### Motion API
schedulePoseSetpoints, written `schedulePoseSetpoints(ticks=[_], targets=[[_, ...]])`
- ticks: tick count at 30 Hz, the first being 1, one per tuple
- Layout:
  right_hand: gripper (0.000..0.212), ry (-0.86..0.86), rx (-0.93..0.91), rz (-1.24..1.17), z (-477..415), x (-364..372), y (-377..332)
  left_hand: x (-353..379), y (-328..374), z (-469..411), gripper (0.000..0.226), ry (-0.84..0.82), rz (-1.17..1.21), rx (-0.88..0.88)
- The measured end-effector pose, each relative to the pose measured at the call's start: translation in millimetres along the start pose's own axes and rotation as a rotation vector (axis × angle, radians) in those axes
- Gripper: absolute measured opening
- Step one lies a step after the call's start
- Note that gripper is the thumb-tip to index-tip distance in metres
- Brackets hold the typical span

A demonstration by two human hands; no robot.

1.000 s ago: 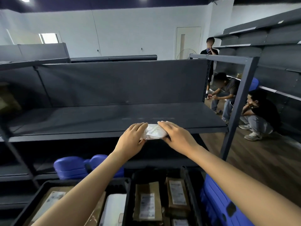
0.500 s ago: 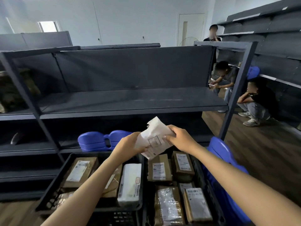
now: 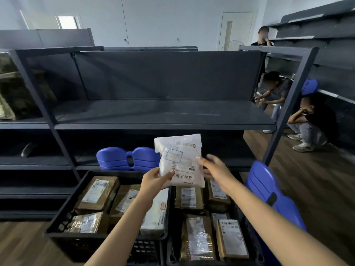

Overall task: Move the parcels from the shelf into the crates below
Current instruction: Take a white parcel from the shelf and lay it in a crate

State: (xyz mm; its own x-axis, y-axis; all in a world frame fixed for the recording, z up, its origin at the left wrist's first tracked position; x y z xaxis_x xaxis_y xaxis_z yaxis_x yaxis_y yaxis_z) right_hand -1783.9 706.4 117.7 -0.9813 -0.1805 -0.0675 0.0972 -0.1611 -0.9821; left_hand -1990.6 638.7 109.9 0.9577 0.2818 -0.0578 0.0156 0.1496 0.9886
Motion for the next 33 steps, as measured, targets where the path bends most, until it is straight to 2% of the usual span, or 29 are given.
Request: schedulePoseSetpoints(ticks=[3,6,8,10,12,14,17,20,23,25,28,29,31,33], targets=[[0.051,-0.098,0.061,-0.109,3.1,15.9,16.3,6.4,-11.9,1.2,0.021,0.047,0.082,-0.049],[0.032,-0.117,-0.001,-0.082,2.3,20.1,12.9,10.6,-17.4,0.6,0.031,0.032,0.072,-0.085],[0.022,-0.137,-0.063,0.024,0.2,15.7,2.1,7.9,-13.5,0.4,0.054,0.028,0.076,-0.069],[0.014,-0.172,-0.149,0.241,-2.5,7.5,-14.4,-5.2,-2.1,-3.8,0.083,0.119,0.075,-0.009],[0.013,-0.250,-0.217,0.504,-4.2,3.1,-33.6,-20.0,21.5,-9.4,0.096,0.213,-0.128,0.133],[0.022,-0.356,-0.252,0.798,-2.1,8.7,-52.6,-24.1,49.1,-14.8,0.097,0.185,-0.470,0.292],[0.037,-0.422,-0.355,1.241,0.7,27.5,-77.2,-2.8,77.0,-19.2,0.096,-0.080,-0.934,0.484],[0.025,-0.429,-0.486,1.405,3.3,45.8,-96.6,21.8,82.0,-22.2,0.082,-0.258,-1.244,0.430],[0.021,-0.435,-0.528,1.401,-3.1,52.5,-102.2,26.3,75.0,-31.1,0.057,-0.218,-1.355,0.331],[0.029,-0.372,-0.561,1.335,-12.7,48.9,-98.1,21.4,65.8,-37.6,0.045,-0.180,-1.279,0.296],[0.071,-0.123,-0.661,1.083,-21.1,36.1,-82.2,9.1,50.2,-46.6,0.038,-0.136,-0.988,0.207],[0.081,-0.039,-0.628,0.922,-20.1,30.2,-74.2,5.1,45.3,-48.7,0.035,-0.105,-0.887,0.182],[0.089,0.046,-0.423,0.607,-21.9,23.7,-45.7,-1.0,35.0,-50.3,0.029,-0.051,-0.630,0.107],[0.089,-0.023,-0.154,0.316,-26.2,31.3,-7.0,-1.8,22.9,-48.8,0.027,-0.035,-0.326,-0.017]])
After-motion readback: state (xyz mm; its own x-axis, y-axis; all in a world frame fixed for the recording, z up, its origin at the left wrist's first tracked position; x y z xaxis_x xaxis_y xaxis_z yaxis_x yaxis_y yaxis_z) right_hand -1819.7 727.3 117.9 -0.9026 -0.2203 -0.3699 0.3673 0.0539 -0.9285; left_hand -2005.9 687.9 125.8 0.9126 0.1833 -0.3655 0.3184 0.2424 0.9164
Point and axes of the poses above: each hand's wrist, its own z-axis away from the middle knuckle, its own x-axis out of the palm, y = z × x, the point moved 5 cm from there along -z, towards the middle knuckle, and after that the axes turned 2 degrees about -x, right-handed, at the moved point
